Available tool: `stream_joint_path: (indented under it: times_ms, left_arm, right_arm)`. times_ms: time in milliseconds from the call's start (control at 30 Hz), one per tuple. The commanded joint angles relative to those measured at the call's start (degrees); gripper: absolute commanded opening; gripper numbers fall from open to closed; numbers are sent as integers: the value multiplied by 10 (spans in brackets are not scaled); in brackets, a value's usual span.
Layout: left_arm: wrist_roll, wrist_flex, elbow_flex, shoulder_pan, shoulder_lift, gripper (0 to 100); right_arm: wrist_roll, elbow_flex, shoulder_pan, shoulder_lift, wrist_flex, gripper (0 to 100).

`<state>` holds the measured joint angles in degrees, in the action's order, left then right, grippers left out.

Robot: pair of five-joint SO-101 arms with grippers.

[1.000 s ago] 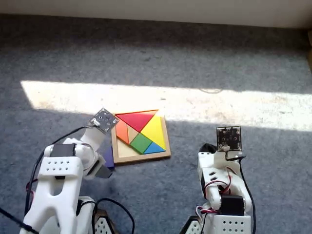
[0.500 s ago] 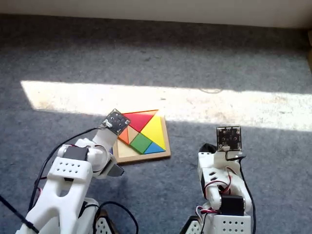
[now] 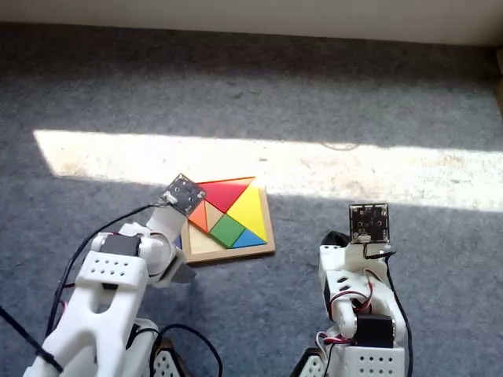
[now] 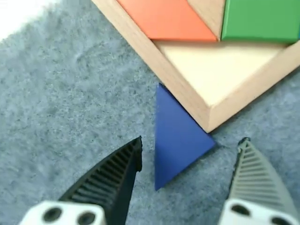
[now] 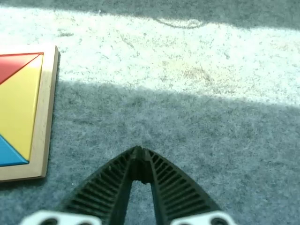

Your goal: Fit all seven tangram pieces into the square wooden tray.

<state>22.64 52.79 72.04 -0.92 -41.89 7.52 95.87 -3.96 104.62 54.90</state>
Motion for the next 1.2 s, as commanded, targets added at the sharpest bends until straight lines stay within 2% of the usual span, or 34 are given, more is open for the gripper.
stream_joint_path:
  times_ms: [0, 100, 267, 467, 667, 933, 1167]
  left_arm:
    - [-6, -6, -70, 2, 95, 296]
    - [-6, 8, -114, 0, 167, 295]
    - [-7, 18, -146, 0, 212, 291]
    - [-4, 18, -145, 2, 220, 155]
    - [2, 42, -149, 0, 219, 127]
    - [153, 190, -231, -1, 189, 126]
    - [264, 220, -280, 6, 153, 126]
  right_arm:
    - [5, 87, 7, 6, -12, 9]
    - [5, 87, 7, 6, -12, 9]
    - [5, 87, 7, 6, -12, 9]
    - [5, 87, 7, 6, -12, 9]
    - [5, 87, 7, 6, -12, 9]
    - [5, 87, 7, 6, -12, 9]
    - [5, 87, 7, 6, -12, 9]
